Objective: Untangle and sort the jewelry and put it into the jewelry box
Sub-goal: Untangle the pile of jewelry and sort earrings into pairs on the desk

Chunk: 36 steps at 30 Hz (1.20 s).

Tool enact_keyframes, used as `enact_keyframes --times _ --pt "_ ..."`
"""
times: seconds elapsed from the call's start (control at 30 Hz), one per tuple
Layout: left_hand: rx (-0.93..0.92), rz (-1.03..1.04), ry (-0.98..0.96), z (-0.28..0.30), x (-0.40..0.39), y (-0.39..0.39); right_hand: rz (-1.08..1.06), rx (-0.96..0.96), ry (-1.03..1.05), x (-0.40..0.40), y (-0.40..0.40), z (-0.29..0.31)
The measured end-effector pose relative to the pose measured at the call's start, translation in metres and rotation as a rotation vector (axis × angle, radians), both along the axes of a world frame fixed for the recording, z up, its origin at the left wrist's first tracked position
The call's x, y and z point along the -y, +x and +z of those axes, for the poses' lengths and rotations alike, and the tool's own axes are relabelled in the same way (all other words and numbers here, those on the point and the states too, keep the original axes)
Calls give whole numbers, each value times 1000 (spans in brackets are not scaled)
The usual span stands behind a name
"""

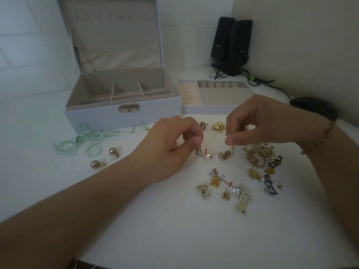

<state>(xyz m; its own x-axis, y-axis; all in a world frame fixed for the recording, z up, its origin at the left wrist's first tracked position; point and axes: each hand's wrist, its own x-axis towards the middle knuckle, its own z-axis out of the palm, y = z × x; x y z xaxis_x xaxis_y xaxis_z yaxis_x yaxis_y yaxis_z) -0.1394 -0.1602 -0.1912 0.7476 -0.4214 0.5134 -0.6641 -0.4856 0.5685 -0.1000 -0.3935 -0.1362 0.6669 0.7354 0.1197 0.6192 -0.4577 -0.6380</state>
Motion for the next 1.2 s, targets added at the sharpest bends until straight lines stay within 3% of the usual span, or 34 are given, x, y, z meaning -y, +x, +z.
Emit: enact_keyframes --times 0.37,0.87,1.1,1.2 --pt "55 10 2 -3 3 -1 -19 41 -244 0 -1 -2" --pt "247 32 346 -6 8 -2 -51 54 -514 -9 -1 -10" --pt "153 -34 241 -4 7 -3 48 5 -237 7 0 4" --pt "69 -144 190 0 5 -4 101 -154 13 17 1 7"
